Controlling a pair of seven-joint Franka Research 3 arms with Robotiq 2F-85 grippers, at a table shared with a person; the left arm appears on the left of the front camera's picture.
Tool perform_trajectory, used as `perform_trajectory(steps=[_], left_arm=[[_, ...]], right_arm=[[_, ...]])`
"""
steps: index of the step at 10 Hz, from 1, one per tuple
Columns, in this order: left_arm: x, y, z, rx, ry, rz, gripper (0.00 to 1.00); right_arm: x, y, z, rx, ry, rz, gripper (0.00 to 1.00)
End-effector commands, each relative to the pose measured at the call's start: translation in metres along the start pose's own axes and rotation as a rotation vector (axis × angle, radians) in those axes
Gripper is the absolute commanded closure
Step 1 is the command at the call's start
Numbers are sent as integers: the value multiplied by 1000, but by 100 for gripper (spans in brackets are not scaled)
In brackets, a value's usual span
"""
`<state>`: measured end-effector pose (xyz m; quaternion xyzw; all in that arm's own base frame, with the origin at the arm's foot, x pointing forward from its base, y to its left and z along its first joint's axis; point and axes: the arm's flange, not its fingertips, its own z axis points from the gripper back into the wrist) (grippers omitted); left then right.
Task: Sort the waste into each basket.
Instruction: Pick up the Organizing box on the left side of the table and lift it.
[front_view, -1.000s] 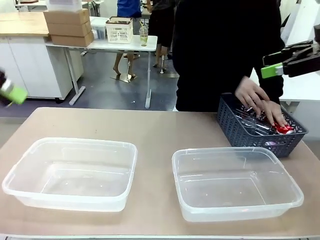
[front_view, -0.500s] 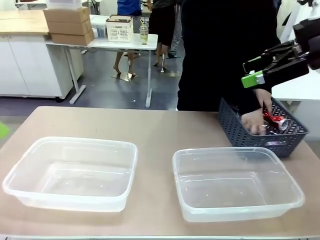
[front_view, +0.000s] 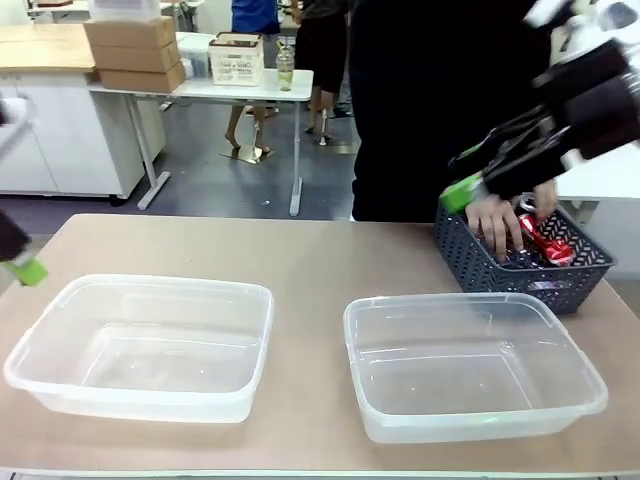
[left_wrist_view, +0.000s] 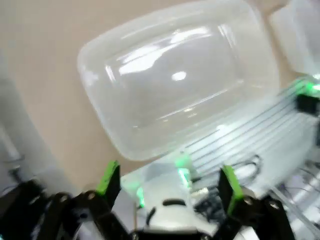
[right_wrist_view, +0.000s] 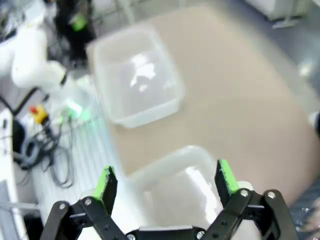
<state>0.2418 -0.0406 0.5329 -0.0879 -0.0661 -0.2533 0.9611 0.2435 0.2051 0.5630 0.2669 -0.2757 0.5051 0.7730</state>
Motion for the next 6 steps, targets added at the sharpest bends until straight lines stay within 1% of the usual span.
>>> perform_trajectory(steps=[1, 2, 3, 4, 5, 6], left_arm=[[-5, 16, -53, 148, 131, 78, 0], [-16, 25, -72, 127, 145, 66, 0], [-34, 40, -90, 126, 143, 90, 0], [-45, 52, -96, 57, 56, 147, 0], [-44, 57, -76, -72, 36, 267, 0], [16, 50, -39, 102, 144, 95, 0]], right_arm=[[66, 62, -72, 78, 222, -12, 0], [75, 93, -107, 45, 317, -28, 0], [76, 120, -148, -115, 361, -27, 0], [68, 122, -174, -230, 377, -8, 0], [64, 92, -158, -116, 339, 37, 0], [56, 141, -171, -42, 356, 2, 0]])
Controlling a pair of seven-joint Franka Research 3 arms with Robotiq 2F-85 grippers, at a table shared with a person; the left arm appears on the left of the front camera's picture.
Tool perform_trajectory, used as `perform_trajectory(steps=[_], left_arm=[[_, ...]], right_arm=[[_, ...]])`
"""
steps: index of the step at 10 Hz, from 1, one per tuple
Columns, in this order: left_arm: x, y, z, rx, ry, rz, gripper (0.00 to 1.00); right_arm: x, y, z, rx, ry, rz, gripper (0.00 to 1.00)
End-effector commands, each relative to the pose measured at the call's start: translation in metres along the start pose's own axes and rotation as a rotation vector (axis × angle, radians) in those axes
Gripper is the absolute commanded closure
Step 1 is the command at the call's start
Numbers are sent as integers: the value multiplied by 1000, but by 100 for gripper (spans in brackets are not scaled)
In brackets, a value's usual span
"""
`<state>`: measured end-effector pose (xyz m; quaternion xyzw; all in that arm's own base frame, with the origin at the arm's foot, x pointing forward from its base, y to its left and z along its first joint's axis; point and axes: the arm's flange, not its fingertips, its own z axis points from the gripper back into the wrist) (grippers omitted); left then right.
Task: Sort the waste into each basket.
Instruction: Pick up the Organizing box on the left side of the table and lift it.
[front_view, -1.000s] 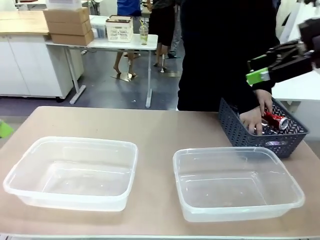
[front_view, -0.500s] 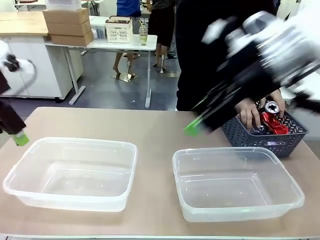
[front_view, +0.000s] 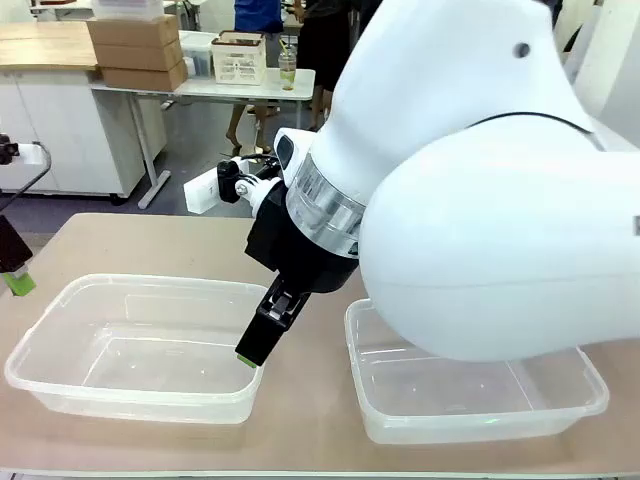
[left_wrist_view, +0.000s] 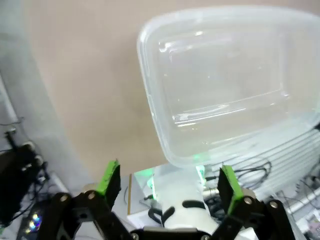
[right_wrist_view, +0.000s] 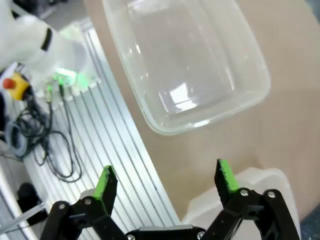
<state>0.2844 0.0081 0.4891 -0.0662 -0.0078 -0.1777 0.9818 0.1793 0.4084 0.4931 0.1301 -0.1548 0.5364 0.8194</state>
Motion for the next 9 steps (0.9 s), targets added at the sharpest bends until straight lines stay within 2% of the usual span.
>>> perform_trajectory(steps=[1, 2, 3, 4, 6, 7, 8, 9], left_arm=[[7, -20, -1, 82, 24, -64, 0], [0, 0, 0, 0, 0, 0, 0], [15, -2, -7, 26, -43, -42, 0], [20, 6, -24, 51, -49, -20, 0], [22, 33, -61, -40, -46, -52, 0], [30, 42, -78, -54, -65, -47, 0], [41, 42, -92, -17, -66, -42, 0], [47, 45, -88, -50, 102, 0, 0]], right_arm=[[-6, 19, 9, 56, -14, 0, 0], [0, 0, 0, 0, 0, 0, 0], [20, 2, -13, -34, 112, -195, 0], [37, -2, -30, 8, 139, -341, 0], [71, -7, -71, -59, 128, -712, 0], [79, -6, -88, -170, 113, -834, 0], [80, -1, -95, -197, 71, -790, 0], [44, -28, -69, -43, 137, -645, 0]])
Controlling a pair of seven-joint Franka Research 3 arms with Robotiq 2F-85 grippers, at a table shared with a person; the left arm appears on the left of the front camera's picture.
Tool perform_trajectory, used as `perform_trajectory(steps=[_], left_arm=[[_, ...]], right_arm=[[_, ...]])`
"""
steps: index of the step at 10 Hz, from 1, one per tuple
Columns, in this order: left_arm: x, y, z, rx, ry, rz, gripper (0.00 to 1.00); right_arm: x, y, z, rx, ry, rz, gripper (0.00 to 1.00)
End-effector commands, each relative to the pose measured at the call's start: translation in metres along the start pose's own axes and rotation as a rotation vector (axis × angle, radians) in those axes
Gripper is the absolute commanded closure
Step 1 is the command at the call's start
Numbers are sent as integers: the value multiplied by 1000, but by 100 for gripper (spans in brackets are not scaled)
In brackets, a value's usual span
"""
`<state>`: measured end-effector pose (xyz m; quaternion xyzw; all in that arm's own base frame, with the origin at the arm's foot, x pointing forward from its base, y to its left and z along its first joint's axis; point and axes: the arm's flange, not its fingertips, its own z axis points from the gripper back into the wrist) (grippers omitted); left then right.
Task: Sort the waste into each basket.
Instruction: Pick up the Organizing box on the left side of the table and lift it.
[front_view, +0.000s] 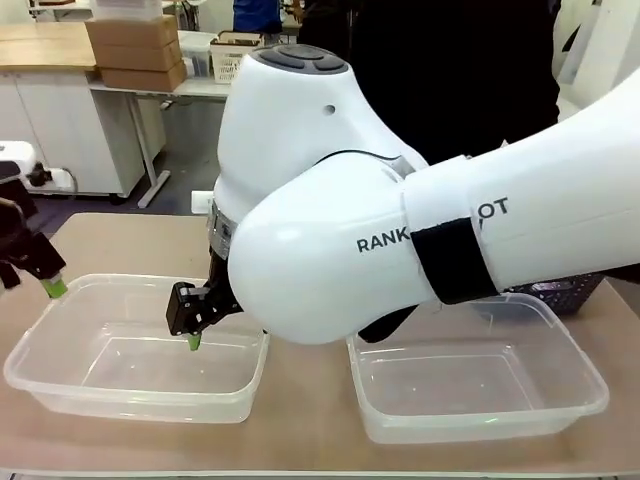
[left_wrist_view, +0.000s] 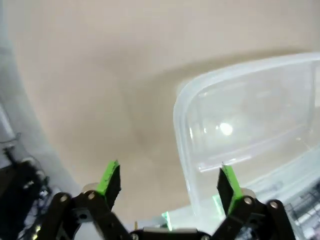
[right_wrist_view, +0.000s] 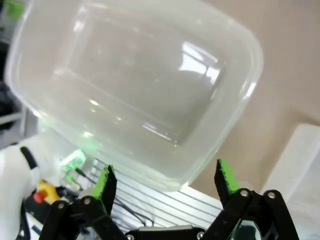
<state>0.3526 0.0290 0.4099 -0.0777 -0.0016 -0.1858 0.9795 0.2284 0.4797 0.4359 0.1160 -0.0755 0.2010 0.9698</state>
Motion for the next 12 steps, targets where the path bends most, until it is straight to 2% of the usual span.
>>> perform_trajectory(steps=[1, 2, 3, 4, 5, 6, 8, 10, 11, 12], left_arm=[[-5, -5, 20, 15, -53, -9, 0], [-5, -5, 20, 15, -53, -9, 0], [2, 1, -4, 0, 9, 1, 0], [11, 1, -21, -28, 43, -40, 0], [11, 4, -36, -35, 95, -53, 0], [5, 5, -44, -62, 106, -95, 0], [2, 1, -56, -90, 90, -83, 0], [8, -6, -69, -129, 89, -104, 0], [9, -9, -71, -97, 94, -93, 48], [9, -11, -67, -109, 72, -111, 60]], right_arm=[[-4, -16, 14, 22, 37, 102, 0], [0, 0, 0, 0, 0, 0, 0], [9, 4, -6, -133, 15, -190, 0], [20, 2, -22, -166, 81, -319, 0], [28, -4, -34, -162, 89, -408, 0], [34, -9, -44, -169, 94, -492, 0], [40, -10, -67, -135, 165, -569, 0], [46, -12, -87, -196, 200, -665, 0], [45, -17, -87, -246, 189, -680, 21], [44, -20, -85, -243, 190, -715, 57]])
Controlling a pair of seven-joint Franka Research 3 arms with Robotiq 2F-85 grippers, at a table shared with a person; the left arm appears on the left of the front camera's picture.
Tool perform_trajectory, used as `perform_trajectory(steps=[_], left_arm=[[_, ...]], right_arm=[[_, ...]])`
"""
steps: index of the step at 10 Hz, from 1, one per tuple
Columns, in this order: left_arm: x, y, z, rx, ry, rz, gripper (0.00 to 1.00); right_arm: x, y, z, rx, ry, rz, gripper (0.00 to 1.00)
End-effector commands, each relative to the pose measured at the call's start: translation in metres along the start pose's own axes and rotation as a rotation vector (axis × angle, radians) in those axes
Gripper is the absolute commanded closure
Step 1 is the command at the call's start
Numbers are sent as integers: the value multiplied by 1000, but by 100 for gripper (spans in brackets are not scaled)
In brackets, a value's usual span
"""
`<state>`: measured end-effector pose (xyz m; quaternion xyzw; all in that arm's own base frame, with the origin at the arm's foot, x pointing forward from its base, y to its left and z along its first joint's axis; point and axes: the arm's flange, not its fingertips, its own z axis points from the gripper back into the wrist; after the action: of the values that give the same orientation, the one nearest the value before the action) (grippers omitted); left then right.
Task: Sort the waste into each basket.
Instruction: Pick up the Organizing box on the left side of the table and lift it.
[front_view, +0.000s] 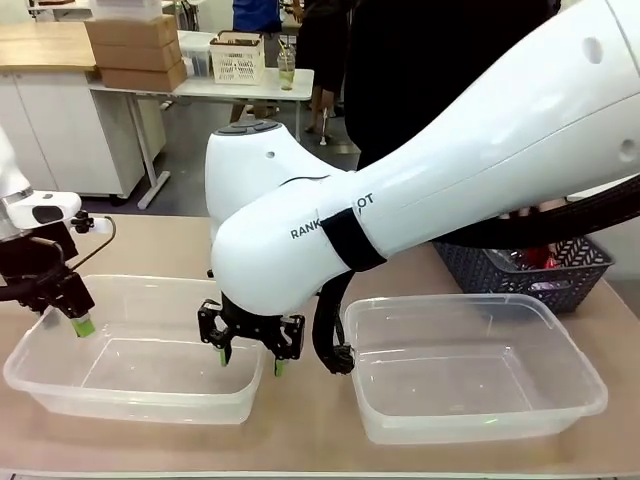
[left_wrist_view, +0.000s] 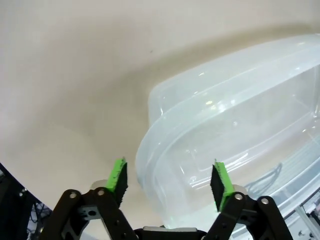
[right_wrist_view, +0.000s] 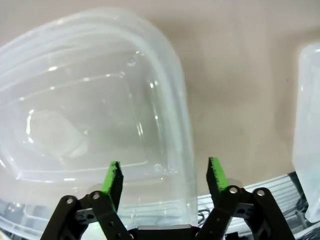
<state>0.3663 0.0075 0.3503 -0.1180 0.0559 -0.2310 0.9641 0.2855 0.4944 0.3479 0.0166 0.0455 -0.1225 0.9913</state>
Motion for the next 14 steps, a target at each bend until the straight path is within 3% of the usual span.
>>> perform_trajectory(steps=[1, 2, 3, 4, 5, 6, 10, 11, 13, 14], left_arm=[[-9, -7, -3, 19, -46, -10, 100], [-10, -8, -1, 35, -53, 14, 100], [-11, -8, 0, 36, -51, 15, 100], [-12, -8, 1, 42, -64, 32, 86], [-13, -8, 1, 37, -70, 37, 97], [-14, -9, 2, 49, -72, 53, 100], [-10, -17, 22, 62, -92, 100, 100], [-7, -21, 37, 32, -71, 129, 100], [-4, -35, 75, -1, -23, 179, 100], [-5, -44, 94, 43, -44, 224, 100]], right_arm=[[-1, 4, 10, -28, -34, -70, 78], [-1, 1, 12, -14, -51, -80, 100], [1, -2, 14, -10, -61, -96, 100], [3, -4, 14, -12, -66, -101, 100], [4, -5, 13, -19, -56, -93, 94], [6, -6, 12, -31, -40, -83, 100], [10, -14, 17, -54, 6, -36, 100], [10, -23, 31, -71, 53, 37, 100], [12, -50, 86, -102, 36, 127, 100], [10, -70, 118, -100, 32, 154, 100]])
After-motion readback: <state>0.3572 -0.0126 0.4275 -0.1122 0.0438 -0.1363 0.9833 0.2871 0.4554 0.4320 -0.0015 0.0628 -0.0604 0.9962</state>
